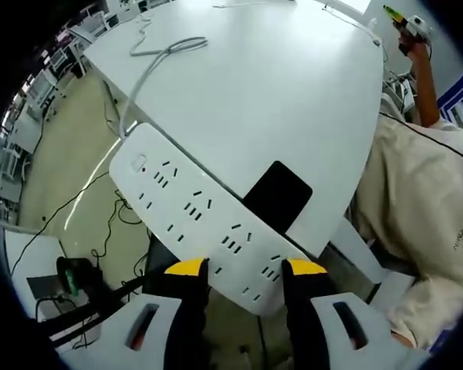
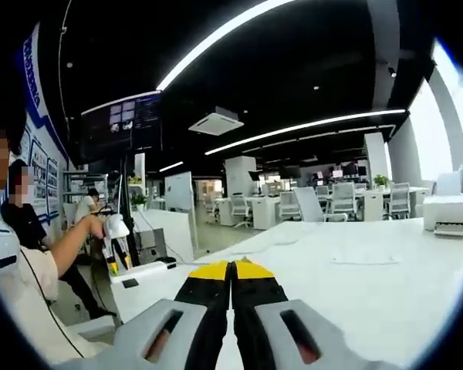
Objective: Pick up the power strip scattered on the table, fix it on the side mounting bracket of the table, and press the switch
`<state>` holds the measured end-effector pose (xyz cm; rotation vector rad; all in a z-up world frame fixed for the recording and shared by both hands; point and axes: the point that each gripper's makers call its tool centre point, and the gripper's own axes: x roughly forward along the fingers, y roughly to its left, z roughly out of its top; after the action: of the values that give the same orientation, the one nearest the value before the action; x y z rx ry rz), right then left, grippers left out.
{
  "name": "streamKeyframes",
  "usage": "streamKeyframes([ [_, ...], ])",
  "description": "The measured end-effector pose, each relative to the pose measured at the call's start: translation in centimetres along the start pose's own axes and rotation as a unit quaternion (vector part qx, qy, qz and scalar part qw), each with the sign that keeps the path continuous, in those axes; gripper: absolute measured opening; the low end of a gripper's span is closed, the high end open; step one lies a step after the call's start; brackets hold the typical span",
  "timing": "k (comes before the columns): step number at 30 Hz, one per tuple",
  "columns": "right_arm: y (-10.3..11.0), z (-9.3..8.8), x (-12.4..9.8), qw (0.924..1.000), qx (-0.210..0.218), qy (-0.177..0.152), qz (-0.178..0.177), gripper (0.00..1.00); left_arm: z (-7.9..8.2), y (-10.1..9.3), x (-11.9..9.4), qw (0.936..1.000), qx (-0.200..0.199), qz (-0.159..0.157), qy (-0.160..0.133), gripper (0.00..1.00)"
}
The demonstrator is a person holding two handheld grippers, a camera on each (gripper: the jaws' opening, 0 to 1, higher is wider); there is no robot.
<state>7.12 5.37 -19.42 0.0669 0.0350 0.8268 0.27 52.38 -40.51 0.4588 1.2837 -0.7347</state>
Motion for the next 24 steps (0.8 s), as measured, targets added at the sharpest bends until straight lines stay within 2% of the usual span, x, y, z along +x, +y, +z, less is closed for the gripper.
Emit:
streamKeyframes([
  [8,1.2,1.9,3.3,0.9995,-0.014,0.021,0.019,0.0,0.0,0.0,0.0,1.0,0.0,0.0,0.006,0.43],
  [24,3.5,3.0,9.4,0.9953,-0.044,0.065,0.057,0.0,-0.1,0.1,0.1,1.0,-0.001,0.0,-0.009,0.43],
])
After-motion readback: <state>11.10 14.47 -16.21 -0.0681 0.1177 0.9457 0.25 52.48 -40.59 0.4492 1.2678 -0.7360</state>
